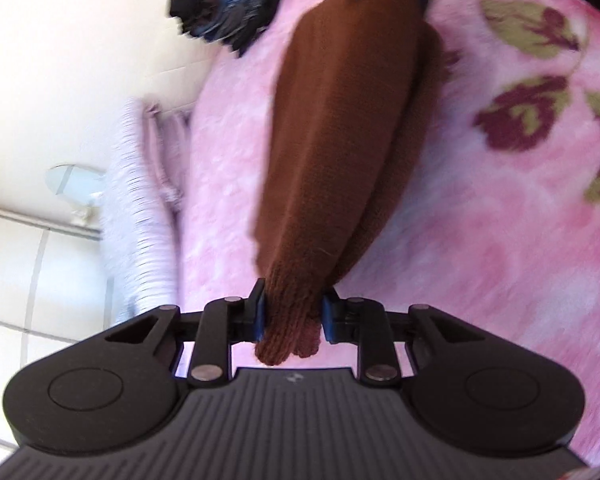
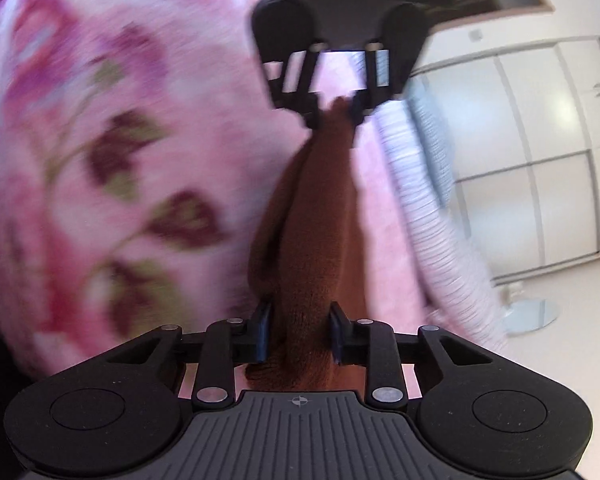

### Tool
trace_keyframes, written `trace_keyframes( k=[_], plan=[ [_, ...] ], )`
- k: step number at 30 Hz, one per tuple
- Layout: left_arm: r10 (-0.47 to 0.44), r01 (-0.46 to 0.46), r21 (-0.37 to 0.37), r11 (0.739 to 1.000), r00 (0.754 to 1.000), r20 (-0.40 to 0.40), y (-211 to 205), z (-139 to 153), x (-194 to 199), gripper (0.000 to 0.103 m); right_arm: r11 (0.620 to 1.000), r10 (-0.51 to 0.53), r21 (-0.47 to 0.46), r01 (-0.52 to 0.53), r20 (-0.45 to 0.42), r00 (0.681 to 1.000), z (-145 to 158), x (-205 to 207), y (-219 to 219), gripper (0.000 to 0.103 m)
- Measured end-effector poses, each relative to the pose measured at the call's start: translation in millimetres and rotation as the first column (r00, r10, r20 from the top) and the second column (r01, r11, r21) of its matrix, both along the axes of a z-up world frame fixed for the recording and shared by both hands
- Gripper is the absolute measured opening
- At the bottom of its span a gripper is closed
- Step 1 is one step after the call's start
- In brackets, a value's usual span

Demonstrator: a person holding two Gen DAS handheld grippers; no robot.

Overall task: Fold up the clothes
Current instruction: 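Grasp the cardigan end with the left gripper while the right gripper grasps beside it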

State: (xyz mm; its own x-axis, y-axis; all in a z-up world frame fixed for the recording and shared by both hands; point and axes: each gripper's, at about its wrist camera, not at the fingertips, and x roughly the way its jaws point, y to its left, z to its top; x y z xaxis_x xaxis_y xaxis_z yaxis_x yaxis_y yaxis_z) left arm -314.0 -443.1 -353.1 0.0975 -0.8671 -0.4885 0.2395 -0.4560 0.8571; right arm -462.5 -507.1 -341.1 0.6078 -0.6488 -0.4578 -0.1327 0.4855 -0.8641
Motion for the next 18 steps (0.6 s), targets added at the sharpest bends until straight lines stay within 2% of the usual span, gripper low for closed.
trace_keyframes(
  k=[4,7,9,11,14,18],
  plan=[
    [0.102,-0.095,-0.084,0.992,0.992,0.074,17.7,25.5,15.2,0.022,0.994,0.087,-0.067,-0.082,0.074,0.993,41.1,16.8,-11.4,0.027],
    [0.235,-0.221,-0.118,0.968,0.964,0.123,48.6,38.3,20.2,0.023,0.979,0.198,-0.065,-0.192,0.105,0.975,54.1,25.8,-1.4,0.027],
    [0.313,-0.303,-0.096,0.948,0.943,0.115,78.9,36.1,14.9,0.023,0.962,0.271,-0.031,-0.27,0.097,0.958,49.8,25.8,11.6,0.027],
    [0.349,-0.347,-0.04,0.937,0.931,0.111,113.9,20.3,3.5,0.024,0.95,0.308,0.028,-0.311,0.071,0.949,37.0,19.8,23.8,0.028],
    [0.352,-0.357,0.051,0.933,0.932,0.088,157.3,-11.8,-19.9,0.024,0.943,0.314,0.114,-0.314,0.019,0.949,14.9,5.1,37.0,0.028],
    [0.378,-0.379,0.07,0.923,0.925,0.03,178.7,-34.8,-46.7,0.024,0.953,0.273,0.143,-0.267,-0.024,0.962,-5.1,-19.9,41.1,0.028]
  ],
)
